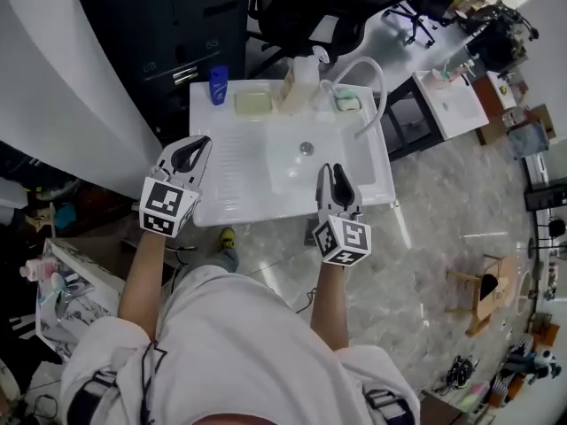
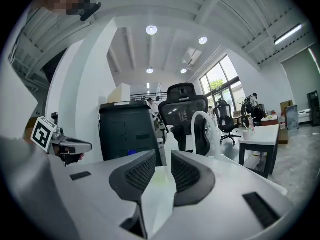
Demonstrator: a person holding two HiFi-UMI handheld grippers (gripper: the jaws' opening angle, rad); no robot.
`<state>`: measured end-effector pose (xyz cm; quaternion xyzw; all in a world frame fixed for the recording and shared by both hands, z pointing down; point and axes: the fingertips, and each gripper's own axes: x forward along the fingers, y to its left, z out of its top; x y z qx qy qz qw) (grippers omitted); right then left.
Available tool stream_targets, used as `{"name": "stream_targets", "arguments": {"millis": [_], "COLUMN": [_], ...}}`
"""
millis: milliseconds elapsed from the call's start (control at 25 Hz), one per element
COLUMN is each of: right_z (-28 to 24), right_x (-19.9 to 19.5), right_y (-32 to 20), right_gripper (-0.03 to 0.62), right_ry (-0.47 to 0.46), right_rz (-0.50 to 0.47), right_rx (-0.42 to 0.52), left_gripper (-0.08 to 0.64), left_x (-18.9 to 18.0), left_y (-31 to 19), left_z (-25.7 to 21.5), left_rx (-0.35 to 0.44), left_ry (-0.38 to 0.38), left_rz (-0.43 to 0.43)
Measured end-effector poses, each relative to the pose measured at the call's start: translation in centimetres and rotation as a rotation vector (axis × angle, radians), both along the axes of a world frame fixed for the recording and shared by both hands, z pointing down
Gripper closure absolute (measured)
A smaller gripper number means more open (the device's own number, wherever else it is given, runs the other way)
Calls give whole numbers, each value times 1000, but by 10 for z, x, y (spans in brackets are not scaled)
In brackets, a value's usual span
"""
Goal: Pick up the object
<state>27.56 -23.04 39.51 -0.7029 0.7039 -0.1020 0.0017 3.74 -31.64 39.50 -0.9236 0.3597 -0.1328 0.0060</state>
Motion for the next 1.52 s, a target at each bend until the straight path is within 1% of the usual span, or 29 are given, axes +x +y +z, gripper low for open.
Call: {"name": "stream_targets", "arguments": {"millis": [160,360,520,720,920,1160,1320,1520], "right_z": [3,14,22,33,42,57,69,76], "right_x": [3,11,14,22,28,36,38,35], "right_y": [-48,-70,-81,-94,-112,-131,-138,-157], "right_gripper": [505,505,508,511,511,511,509,509], "right_ry": [11,16,10,-1,-13,-41,-38,-33], "right_rz": [11,46,55,34,-14,-49,-79,-131], "right_rx": [-18,-49,-57,-70,-74,-92,-117,-141], "left_gripper": [538,538,538,538,538,538,538,538], "left_x": [8,28,41,56,66,80,89,88], "left_y": [-53,-86,-99,-108,-116,-126,-126,-136], "left_z": [18,34,44,54,60,72,85,87], "left_rx": [-18,-37,-48,-67,-73,-94,-113,-129], "left_ry": [-24,-40,-51,-59,-81,-115,-134,-136], "left_rz": [27,75,101,98,75,65,66,33]}}
